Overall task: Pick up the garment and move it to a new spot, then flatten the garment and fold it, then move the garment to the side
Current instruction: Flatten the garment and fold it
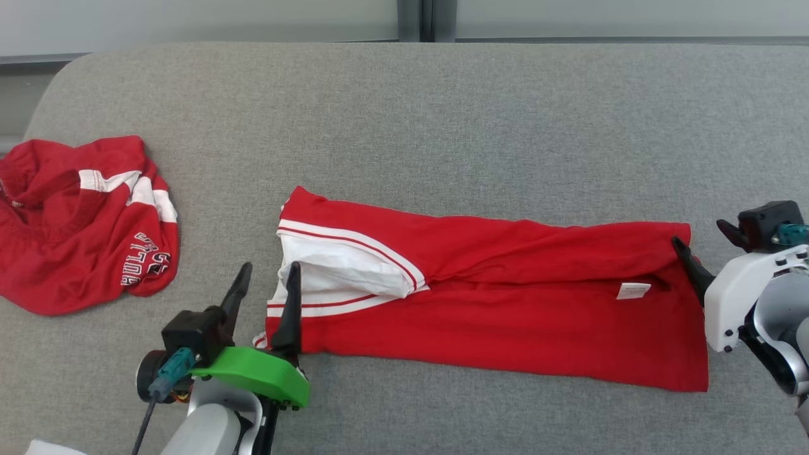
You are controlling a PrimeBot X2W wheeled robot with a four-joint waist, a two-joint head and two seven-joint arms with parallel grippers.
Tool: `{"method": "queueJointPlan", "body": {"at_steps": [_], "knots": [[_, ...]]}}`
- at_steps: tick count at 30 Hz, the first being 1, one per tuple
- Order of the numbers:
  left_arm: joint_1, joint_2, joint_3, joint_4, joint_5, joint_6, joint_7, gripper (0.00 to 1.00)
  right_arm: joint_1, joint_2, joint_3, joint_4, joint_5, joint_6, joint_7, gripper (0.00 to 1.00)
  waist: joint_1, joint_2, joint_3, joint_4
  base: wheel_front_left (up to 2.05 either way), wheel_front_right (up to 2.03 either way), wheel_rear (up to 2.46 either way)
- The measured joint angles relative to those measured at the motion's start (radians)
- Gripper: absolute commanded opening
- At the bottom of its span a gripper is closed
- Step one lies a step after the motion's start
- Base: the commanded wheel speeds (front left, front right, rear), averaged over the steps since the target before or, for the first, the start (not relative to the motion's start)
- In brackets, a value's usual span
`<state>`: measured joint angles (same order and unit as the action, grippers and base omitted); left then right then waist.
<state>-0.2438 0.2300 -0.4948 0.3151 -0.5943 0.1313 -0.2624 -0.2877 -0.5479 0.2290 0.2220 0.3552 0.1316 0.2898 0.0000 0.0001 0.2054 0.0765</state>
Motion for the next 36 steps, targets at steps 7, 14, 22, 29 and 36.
{"method": "queueJointPlan", "body": {"at_steps": [7, 14, 22, 29, 36], "knots": [[0.086, -0.092, 0.237, -0.155, 0.127, -0.127, -0.002, 1.00, 0.095, 0.146, -0.229, -0.107, 0.079, 0.000, -0.073, 1.00, 0.0000, 0.0000, -0.026, 0.011, 0.00, 0.00, 0.00], [0.116, -0.163, 0.375, -0.184, 0.251, -0.234, -0.002, 1.00, 0.144, 0.326, -0.374, -0.130, 0.067, 0.000, -0.077, 1.00, 0.0000, -0.0001, -0.039, 0.015, 0.00, 0.00, 0.00], [0.131, -0.178, 0.423, -0.184, 0.301, -0.256, -0.002, 1.00, 0.096, 0.437, -0.446, -0.040, -0.043, -0.001, -0.004, 1.00, 0.0000, 0.0000, -0.024, 0.006, 0.00, 0.00, 0.00], [0.137, -0.179, 0.428, -0.185, 0.296, -0.259, -0.002, 1.00, 0.053, 0.471, -0.477, 0.026, -0.144, -0.001, 0.056, 1.00, 0.0000, 0.0000, -0.009, 0.016, 0.00, 0.00, 0.00], [0.138, -0.179, 0.414, -0.183, 0.287, -0.259, -0.002, 1.00, 0.084, 0.491, -0.515, 0.043, -0.219, -0.001, 0.101, 1.00, 0.0000, 0.0000, -0.002, 0.031, 0.00, 0.00, 0.00]]}}
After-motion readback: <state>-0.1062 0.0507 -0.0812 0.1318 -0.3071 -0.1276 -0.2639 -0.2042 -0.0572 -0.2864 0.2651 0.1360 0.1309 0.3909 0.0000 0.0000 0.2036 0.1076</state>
